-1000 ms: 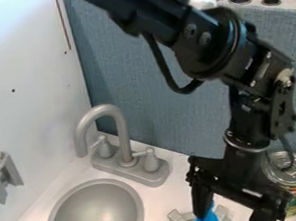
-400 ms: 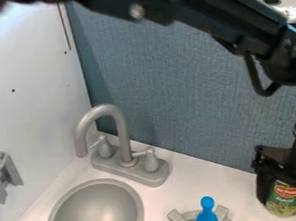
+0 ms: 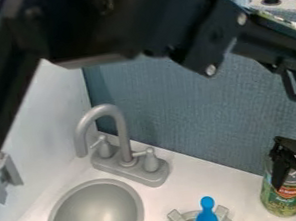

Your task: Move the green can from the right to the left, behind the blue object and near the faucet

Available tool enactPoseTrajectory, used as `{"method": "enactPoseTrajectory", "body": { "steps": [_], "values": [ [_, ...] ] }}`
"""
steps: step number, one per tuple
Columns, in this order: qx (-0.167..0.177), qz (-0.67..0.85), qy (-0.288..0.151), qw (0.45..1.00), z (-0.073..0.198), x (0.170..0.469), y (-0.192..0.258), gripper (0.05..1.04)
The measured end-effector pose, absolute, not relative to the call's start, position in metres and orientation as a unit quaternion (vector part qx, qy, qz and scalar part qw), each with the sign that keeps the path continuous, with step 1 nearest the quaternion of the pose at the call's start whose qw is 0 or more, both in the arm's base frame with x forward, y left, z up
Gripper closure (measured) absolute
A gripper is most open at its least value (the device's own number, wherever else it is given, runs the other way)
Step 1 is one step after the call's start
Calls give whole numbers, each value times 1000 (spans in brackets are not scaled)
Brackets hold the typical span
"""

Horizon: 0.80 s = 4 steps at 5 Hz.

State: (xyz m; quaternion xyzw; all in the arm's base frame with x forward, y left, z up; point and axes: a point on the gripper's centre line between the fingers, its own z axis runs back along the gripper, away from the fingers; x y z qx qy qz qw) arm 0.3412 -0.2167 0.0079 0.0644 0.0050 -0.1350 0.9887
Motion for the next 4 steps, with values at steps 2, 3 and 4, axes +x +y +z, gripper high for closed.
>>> {"method": "enactPoseTrajectory", "body": {
  "steps": [2, 3, 4],
  "values": [
    [54, -125, -3, 991, -13, 362, -225, 83],
    [50, -108, -14, 993, -15, 375, -228, 82],
    [66, -111, -15, 991, -22, 385, -229, 82]
  ]
}}
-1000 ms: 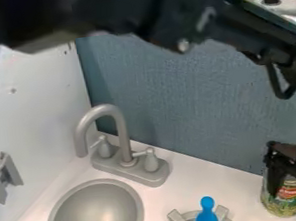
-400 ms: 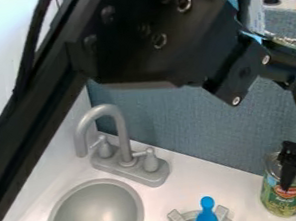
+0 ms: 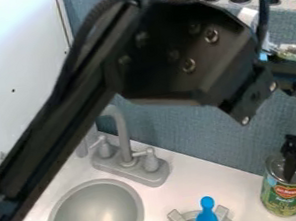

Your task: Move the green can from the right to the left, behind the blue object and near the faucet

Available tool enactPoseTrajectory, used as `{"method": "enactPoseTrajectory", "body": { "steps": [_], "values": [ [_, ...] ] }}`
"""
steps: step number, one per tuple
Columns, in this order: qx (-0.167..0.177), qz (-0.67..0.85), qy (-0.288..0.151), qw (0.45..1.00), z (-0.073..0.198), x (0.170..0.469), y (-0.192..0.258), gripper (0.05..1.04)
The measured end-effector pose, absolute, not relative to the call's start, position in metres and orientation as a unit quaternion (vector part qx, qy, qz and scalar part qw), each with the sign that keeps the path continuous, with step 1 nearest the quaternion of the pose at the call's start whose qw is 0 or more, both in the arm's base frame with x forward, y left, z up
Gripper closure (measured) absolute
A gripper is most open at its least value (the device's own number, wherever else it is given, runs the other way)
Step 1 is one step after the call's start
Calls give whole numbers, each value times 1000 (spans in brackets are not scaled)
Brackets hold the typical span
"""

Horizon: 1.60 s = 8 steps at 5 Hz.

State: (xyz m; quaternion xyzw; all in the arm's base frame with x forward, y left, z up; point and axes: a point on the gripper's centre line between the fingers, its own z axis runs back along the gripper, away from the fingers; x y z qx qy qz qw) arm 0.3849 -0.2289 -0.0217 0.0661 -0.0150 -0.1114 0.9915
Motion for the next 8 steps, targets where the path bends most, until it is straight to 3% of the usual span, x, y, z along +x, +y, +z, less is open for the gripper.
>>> {"method": "enactPoseTrajectory", "body": {
  "steps": [3, 4, 5, 6, 7, 8],
  "values": [
    [118, -137, -8, 984, -34, 414, -233, 82],
    [163, -115, -22, 980, -39, 411, -216, 83],
    [228, -47, 0, 973, -43, 390, -172, 83],
    [228, 13, 21, 973, -44, 379, -121, 83],
    [195, 67, 28, 978, -42, 382, -78, 83],
    [183, 93, 23, 978, -42, 385, -54, 83]
  ]
}}
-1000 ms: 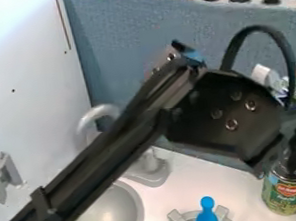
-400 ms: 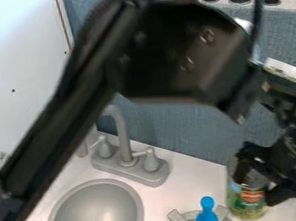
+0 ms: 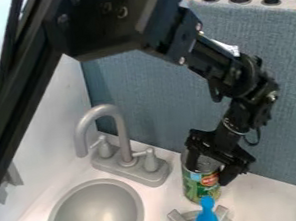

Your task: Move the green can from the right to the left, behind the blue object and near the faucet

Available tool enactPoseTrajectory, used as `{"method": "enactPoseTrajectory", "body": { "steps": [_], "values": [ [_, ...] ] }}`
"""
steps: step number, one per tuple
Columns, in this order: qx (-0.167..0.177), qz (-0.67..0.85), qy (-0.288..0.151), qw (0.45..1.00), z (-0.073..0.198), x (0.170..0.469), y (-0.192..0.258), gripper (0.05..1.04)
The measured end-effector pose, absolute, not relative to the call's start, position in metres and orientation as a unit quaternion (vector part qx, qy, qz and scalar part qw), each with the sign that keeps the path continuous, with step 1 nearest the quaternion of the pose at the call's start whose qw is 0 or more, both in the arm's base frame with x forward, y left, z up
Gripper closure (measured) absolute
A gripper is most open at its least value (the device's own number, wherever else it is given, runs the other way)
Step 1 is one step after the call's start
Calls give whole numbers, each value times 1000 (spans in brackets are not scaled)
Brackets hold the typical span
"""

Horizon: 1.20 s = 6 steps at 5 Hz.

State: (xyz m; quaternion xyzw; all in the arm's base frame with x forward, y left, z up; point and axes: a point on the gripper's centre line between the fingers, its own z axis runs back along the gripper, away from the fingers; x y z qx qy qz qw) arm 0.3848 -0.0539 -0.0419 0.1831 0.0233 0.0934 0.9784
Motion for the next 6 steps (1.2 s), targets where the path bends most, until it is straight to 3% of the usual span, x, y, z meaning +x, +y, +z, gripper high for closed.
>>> {"method": "enactPoseTrajectory", "body": {
  "steps": [1, 2, 3, 4, 5, 6],
  "values": [
    [187, 92, 32, 977, -39, 385, -47, 83],
    [165, 105, 38, 980, -33, 386, -42, 83],
    [130, 123, 29, 984, -1, 379, -48, 83],
    [71, 143, -7, 987, 53, 354, -56, 83],
    [10, 125, 21, 992, 72, 318, -69, 83],
    [-1, 92, 76, 993, 58, 274, -67, 83]
  ]
}}
